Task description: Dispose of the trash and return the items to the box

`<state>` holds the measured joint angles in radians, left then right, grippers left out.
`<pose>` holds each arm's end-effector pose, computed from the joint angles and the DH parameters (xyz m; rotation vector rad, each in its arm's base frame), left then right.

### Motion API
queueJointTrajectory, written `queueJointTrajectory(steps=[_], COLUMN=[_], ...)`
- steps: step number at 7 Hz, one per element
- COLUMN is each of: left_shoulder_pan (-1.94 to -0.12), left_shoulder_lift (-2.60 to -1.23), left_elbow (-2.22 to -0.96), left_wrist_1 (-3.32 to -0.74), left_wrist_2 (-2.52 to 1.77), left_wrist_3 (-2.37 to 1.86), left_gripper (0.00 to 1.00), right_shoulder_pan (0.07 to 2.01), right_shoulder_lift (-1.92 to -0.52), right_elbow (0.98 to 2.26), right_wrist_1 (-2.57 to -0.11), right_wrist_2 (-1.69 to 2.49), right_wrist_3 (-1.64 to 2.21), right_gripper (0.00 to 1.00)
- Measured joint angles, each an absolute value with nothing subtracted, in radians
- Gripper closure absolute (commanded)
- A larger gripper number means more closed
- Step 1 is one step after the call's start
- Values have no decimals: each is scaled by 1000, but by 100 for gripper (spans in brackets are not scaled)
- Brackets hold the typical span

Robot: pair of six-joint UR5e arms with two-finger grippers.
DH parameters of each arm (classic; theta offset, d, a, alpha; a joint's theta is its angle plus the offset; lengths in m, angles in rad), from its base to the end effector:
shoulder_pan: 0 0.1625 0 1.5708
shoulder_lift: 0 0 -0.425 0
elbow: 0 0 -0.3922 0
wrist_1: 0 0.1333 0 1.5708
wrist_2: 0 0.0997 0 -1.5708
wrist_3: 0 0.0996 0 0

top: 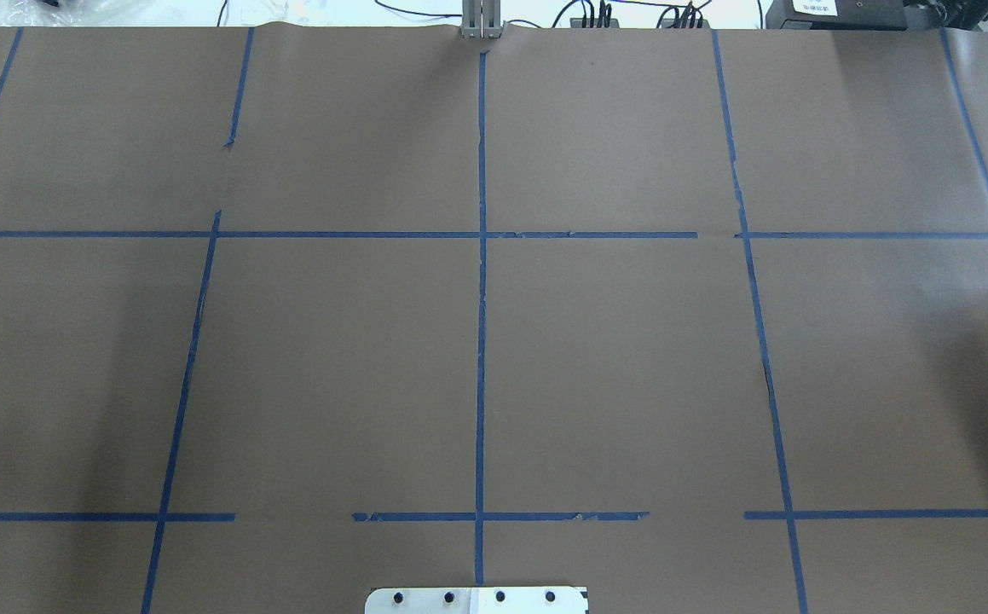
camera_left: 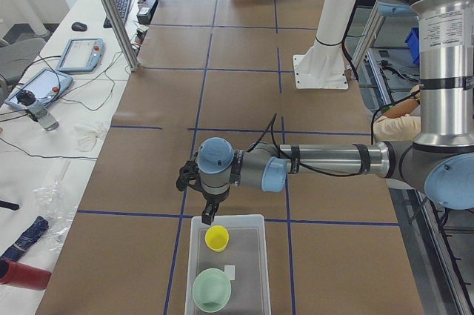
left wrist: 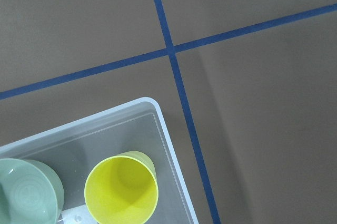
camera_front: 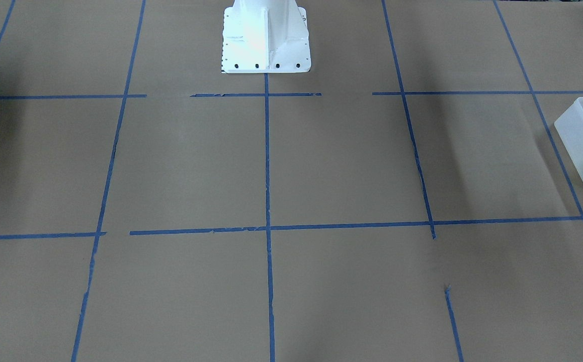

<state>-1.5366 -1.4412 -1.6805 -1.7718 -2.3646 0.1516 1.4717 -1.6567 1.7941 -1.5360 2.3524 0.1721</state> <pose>-0.0469 -0.4497 0.6425 0.2182 0.7821 0.2474 0.0171 -0.4664 0.5848 0.0564 -0.7944 0.0018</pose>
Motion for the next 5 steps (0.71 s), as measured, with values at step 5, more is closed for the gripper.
queueJointTrajectory(steps=[5], left_shoulder_pan=[-1536], left_shoulder_lift=[-1447], left_elbow=[-1815], left_wrist_1=[-1602], left_wrist_2=[-2359], left_wrist_3=[154], left_gripper=[0], right_shoulder_pan=[1462], right_shoulder_lift=[-1653], right_elbow=[1751], right_wrist_1=[-1530], right_wrist_2=[2355], right_wrist_3=[178], right_gripper=[0])
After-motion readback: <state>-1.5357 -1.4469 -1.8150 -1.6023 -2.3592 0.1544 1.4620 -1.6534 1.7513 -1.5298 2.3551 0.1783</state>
